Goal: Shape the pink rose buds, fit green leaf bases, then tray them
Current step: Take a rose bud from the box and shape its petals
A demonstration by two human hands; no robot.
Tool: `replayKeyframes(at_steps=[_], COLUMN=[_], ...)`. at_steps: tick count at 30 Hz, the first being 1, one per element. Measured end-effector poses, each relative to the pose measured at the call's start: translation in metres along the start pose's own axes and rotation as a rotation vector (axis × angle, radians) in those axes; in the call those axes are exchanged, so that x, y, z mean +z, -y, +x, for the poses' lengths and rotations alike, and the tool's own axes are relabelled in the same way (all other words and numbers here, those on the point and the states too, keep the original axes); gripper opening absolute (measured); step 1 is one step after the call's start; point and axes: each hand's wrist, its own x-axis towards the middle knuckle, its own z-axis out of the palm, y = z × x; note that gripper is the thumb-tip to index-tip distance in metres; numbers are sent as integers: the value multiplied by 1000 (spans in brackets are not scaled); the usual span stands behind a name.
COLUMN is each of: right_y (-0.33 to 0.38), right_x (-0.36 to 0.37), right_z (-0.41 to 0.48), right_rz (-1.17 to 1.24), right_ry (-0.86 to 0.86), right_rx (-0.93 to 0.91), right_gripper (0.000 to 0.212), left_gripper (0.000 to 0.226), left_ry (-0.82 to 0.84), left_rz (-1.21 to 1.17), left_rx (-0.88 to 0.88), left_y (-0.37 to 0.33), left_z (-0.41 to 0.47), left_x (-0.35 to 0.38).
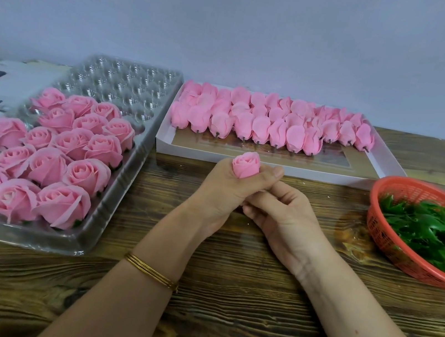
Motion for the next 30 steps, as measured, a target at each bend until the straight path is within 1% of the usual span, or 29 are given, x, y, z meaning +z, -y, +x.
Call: replayKeyframes(at_steps=[1, 2, 3, 4, 7, 11, 13, 14, 15, 16, 17, 18, 19, 21, 24, 26, 27, 30], right_y=[0, 0, 1, 1, 4, 4, 4, 3, 3, 3, 2, 2, 2, 2, 2, 2, 1, 1], right_x=[0, -1, -1, -1, 0, -4, -6, -7, -8, -8, -8, -8, -8, -7, -6, -4, -4, -3], right_z=[0, 0, 0, 0, -1, 1, 1, 2, 2, 2, 2, 2, 1, 1, 1, 0, -1, -1], right_rz=[-4, -5, -3, 2, -6, -11, -29, -48, -63, -78, -88, -96, -109, -145, -197, -204, -199, -175], right_ry=[0, 6, 14, 25, 66, 63, 9, -32, -76, -120, -166, -206, -235, -267, -300, -299, -300, -297], right_rx=[8, 17, 27, 36, 54, 64, 67, 60, 44, 15, -21, -52, -83, -129, -138, -132, -133, -144], right_gripper=[18, 12, 11, 12, 9, 16, 19, 26, 31, 30, 24, 17, 15, 24, 45, 57, 58, 54], left_gripper=[54, 46, 39, 39, 50, 44, 24, 18, 18, 16, 16, 23, 31, 36, 24, 15, 13, 20], left_ry=[6, 21, 36, 49, 71, 30, 6, -13, -48, -88, -130, -157, -166, -157, -128, -99, -89, -69], left_rz=[13, 23, 36, 46, 51, 63, 105, 138, 164, 199, 237, 281, 315, 392, 524, 571, 577, 571], left_rx=[-5, -12, -26, -29, -16, 13, 43, 68, 83, 101, 124, 161, 188, 223, 210, 214, 211, 205], left_y=[0, 1, 0, 0, -1, 1, 3, 4, 4, 4, 4, 4, 4, 6, 9, 12, 13, 13], left_z=[0, 1, 1, 1, 0, 1, 1, 2, 2, 3, 3, 3, 3, 3, 5, 5, 5, 4], left_x=[-1, -2, -2, -3, -5, -3, -2, -2, -1, -1, -1, -1, 0, -1, -2, -1, 0, 1])
